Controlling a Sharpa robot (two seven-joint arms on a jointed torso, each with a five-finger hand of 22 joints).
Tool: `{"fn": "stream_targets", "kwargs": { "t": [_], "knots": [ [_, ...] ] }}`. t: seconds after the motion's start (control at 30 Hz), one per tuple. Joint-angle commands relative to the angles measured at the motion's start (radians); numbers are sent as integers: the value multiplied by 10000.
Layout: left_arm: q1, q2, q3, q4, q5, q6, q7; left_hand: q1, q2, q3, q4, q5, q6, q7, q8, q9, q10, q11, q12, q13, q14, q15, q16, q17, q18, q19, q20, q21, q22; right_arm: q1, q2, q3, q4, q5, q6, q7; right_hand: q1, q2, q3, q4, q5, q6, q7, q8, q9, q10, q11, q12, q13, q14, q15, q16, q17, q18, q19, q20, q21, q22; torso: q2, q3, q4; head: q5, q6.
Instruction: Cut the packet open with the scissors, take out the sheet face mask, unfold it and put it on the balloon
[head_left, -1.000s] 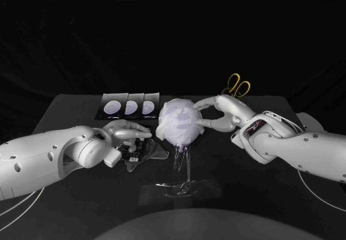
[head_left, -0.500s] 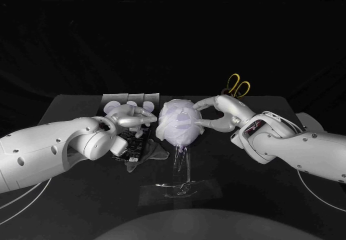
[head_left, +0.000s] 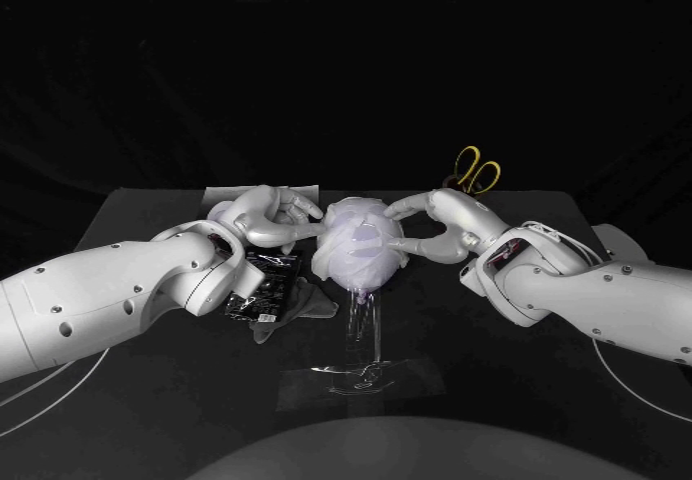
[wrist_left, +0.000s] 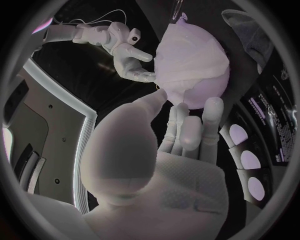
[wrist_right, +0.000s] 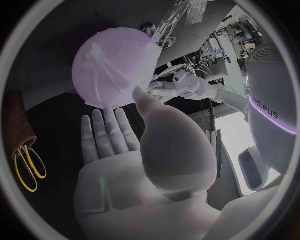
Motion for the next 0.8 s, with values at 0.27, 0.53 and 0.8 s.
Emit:
{"fn": "stream_targets", "kwargs": {
  "t": [0.27, 0.53, 0.8],
  "knots": [
    [11, 85, 10, -36, -1789, -410, 209, 70, -65, -238, 15, 16, 369, -74, 204, -45, 156, -109, 245, 52, 492, -35, 249, 609, -96, 538, -14, 409, 583, -3, 21, 5, 2, -65, 63, 19, 123, 13, -62, 23, 5, 68, 516, 52, -16, 27, 11, -29, -3, -58, 17, -36, -9, 76, -43, 2, -30, -6, -4, -11, 10, 4, 3],
    [-6, 120, 6, -121, -2378, -490, -352, -28, -112, -532, 162, 17, 570, -166, 393, -86, 279, -191, 519, 152, 906, -103, 453, 1183, -209, 1012, -70, 778, 1161, -3, 15, 5, 10, -65, 63, 18, 123, 13, -62, 23, 5, 68, 516, 52, -16, 27, 11, -29, -3, -58, 17, -36, -9, 76, -43, 2, -30, -6, -1, -6, 2, 11, -9],
    [-31, 47, 2, -75, -2675, -366, -623, 157, 23, -593, 206, 19, 894, -346, 578, -155, 498, -357, 912, 329, 1449, -236, 694, 2002, -325, 1481, -175, 1181, 1770, -3, 15, 5, 10, -65, 64, 18, 123, 13, -62, 23, 5, 68, 516, 52, -16, 27, 11, -29, -3, -58, 17, -36, -9, 76, -43, 2, -30, -6, -7, -6, 6, 7, -22]
  ]
}}
